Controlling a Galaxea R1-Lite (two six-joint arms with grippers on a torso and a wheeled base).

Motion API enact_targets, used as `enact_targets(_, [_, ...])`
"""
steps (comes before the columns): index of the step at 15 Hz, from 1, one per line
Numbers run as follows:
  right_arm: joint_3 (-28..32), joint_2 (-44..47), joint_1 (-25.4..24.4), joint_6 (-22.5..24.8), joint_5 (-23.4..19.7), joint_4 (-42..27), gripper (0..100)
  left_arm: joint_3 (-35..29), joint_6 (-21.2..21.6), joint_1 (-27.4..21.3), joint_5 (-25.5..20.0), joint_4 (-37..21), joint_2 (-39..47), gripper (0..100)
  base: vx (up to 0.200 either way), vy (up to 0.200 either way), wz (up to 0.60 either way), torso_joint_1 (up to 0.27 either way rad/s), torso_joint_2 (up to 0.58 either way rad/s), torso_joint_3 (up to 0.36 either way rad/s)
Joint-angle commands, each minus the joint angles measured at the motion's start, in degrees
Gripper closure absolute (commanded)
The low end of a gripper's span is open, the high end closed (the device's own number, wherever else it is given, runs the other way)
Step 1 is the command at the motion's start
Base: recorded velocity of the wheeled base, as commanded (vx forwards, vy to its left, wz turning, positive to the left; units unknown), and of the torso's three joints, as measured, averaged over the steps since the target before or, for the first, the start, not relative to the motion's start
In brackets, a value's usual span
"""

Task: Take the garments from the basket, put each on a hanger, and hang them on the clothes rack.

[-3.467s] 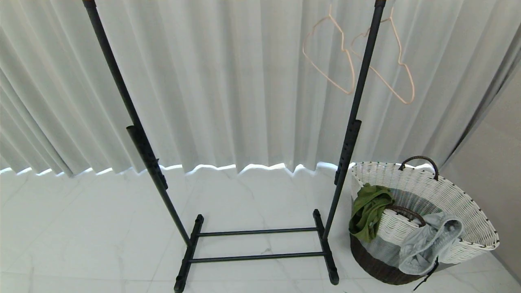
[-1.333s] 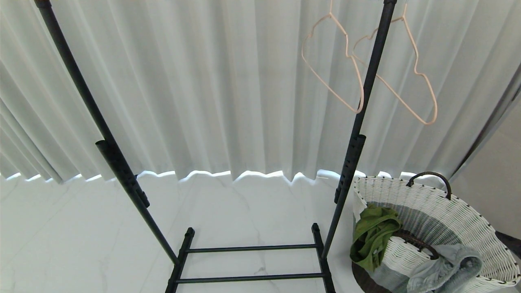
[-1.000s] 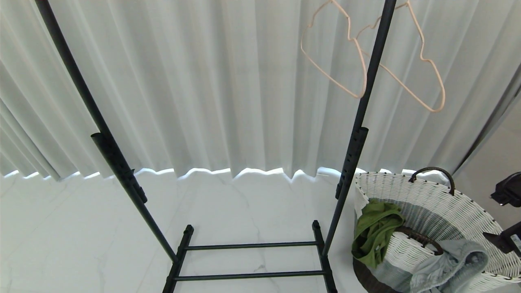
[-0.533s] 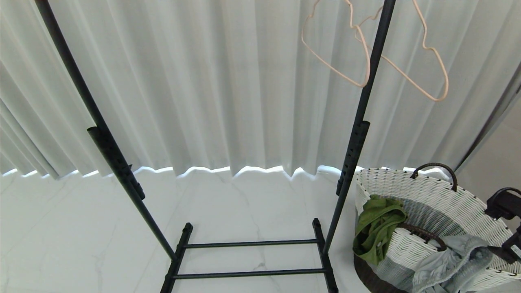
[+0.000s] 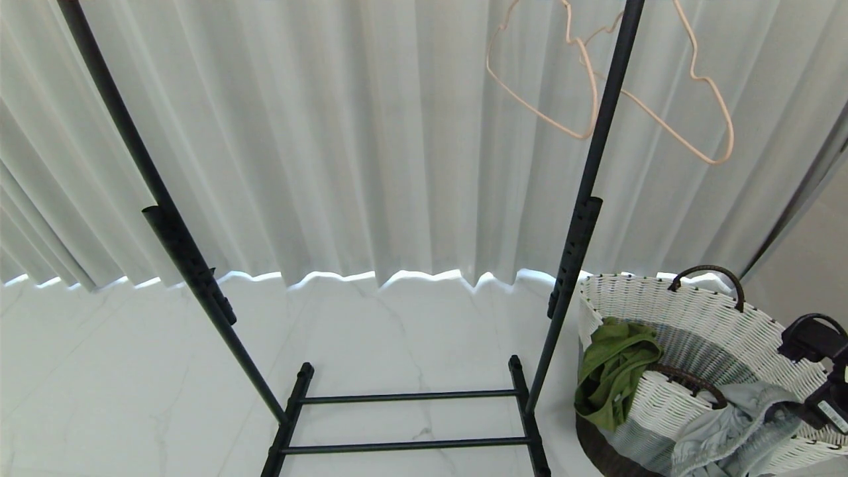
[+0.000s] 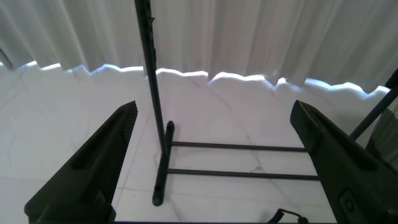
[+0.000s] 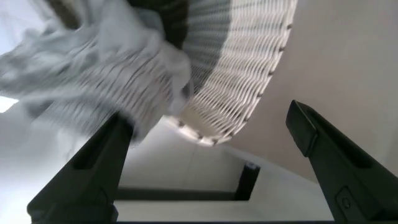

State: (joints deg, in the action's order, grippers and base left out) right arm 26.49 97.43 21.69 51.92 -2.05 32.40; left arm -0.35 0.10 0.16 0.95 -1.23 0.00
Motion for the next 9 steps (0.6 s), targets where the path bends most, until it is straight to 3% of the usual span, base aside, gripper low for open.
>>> enact_targets(1, [-2.5, 4.53, -0.07, 0.11, 0.11, 4.42, 0, 0.0, -0.01, 0.02, 0.02, 0.0, 0.0, 0, 0.0, 0.0, 0.0, 0.0, 0.0, 0.0])
enact_targets(4, [-4.17, 6.2, -0.15, 0.02, -0.15, 8.29, 0, 0.0, -0.01, 0.02, 0.02, 0.0, 0.0, 0, 0.0, 0.0, 0.0, 0.0, 0.0, 0.0])
enact_targets(5, [-4.25, 6.28, -0.24, -0.06, -0.24, 8.38, 100, 0.0, -0.01, 0.02, 0.02, 0.0, 0.0, 0, 0.0, 0.0, 0.0, 0.0, 0.0, 0.0])
enact_targets(9, [-4.34, 5.84, -0.24, -0.5, -0.15, 10.49, 100, 0.0, -0.01, 0.02, 0.02, 0.0, 0.0, 0, 0.0, 0.0, 0.0, 0.0, 0.0, 0.0])
